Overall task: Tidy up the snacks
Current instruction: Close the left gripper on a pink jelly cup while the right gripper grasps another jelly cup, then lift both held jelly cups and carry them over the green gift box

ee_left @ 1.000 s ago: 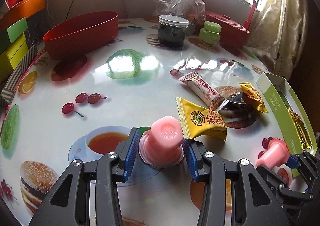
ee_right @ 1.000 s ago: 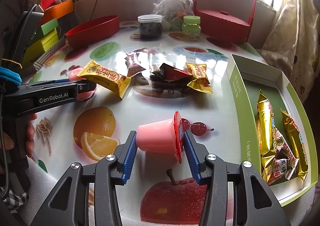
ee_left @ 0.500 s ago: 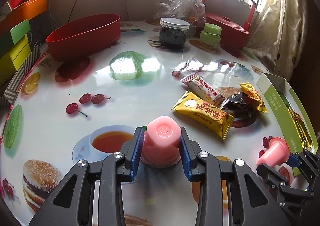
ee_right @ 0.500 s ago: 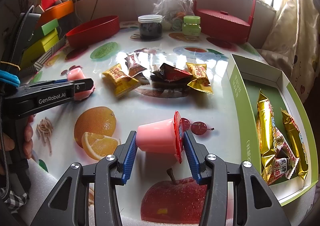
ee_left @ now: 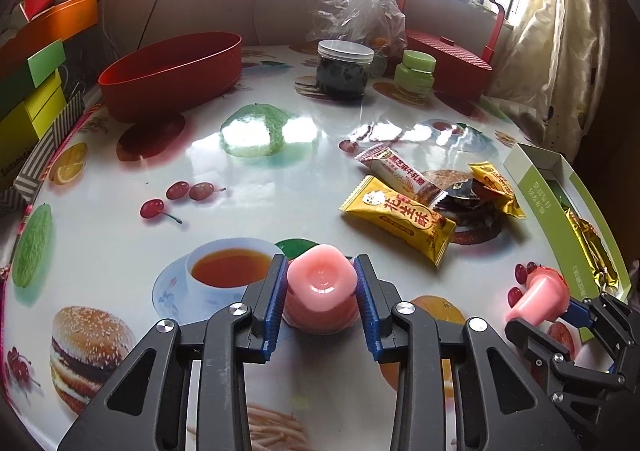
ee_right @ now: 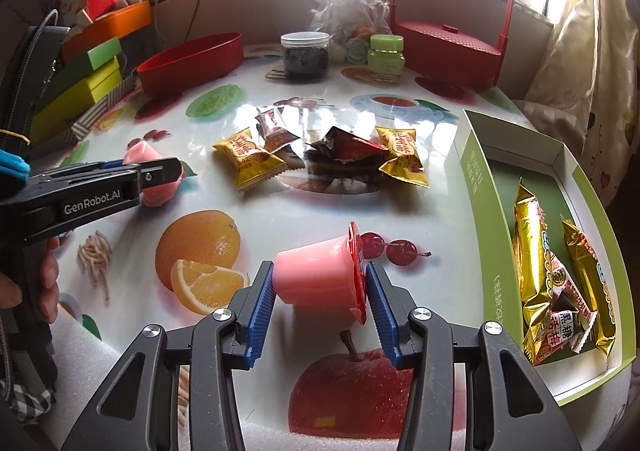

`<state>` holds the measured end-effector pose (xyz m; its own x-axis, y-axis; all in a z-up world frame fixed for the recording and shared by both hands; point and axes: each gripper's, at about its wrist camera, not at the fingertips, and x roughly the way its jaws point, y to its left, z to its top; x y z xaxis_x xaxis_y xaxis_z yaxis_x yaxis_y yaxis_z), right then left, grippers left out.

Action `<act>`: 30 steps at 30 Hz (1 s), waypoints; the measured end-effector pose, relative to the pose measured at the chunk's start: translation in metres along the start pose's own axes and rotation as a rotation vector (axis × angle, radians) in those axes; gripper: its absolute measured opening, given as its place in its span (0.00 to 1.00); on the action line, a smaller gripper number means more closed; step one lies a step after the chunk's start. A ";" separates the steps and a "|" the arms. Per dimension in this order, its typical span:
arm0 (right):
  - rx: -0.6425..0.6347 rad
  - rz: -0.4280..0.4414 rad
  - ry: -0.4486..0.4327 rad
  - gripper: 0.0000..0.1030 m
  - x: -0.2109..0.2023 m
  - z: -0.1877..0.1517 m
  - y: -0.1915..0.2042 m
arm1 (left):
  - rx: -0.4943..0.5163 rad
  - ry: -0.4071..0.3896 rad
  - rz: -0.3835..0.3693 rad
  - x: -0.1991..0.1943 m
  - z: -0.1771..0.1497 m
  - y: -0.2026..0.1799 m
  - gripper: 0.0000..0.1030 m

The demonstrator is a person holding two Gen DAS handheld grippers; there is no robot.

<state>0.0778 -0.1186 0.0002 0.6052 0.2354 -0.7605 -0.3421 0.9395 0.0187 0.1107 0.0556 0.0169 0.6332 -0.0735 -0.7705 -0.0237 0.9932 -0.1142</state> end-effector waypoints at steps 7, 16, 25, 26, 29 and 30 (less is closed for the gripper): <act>0.000 0.005 -0.002 0.43 -0.003 -0.002 0.003 | -0.002 -0.013 0.001 -0.006 -0.002 0.002 0.34; 0.008 0.007 -0.021 0.42 -0.010 -0.001 0.003 | 0.017 -0.032 -0.007 -0.018 -0.005 -0.003 0.29; 0.023 0.004 -0.043 0.42 -0.018 -0.002 -0.001 | 0.040 -0.046 -0.020 -0.025 -0.004 -0.010 0.21; 0.025 0.005 -0.045 0.42 -0.018 -0.002 -0.001 | 0.039 -0.044 -0.022 -0.025 -0.004 -0.009 0.21; 0.028 0.005 -0.047 0.39 -0.019 -0.003 -0.002 | 0.029 -0.043 -0.039 -0.025 -0.004 -0.005 0.21; 0.029 0.007 -0.044 0.39 -0.019 -0.003 -0.002 | 0.027 -0.042 -0.043 -0.025 -0.004 -0.004 0.21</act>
<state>0.0648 -0.1260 0.0124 0.6340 0.2523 -0.7310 -0.3262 0.9443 0.0429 0.0922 0.0529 0.0339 0.6652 -0.1133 -0.7380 0.0251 0.9913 -0.1296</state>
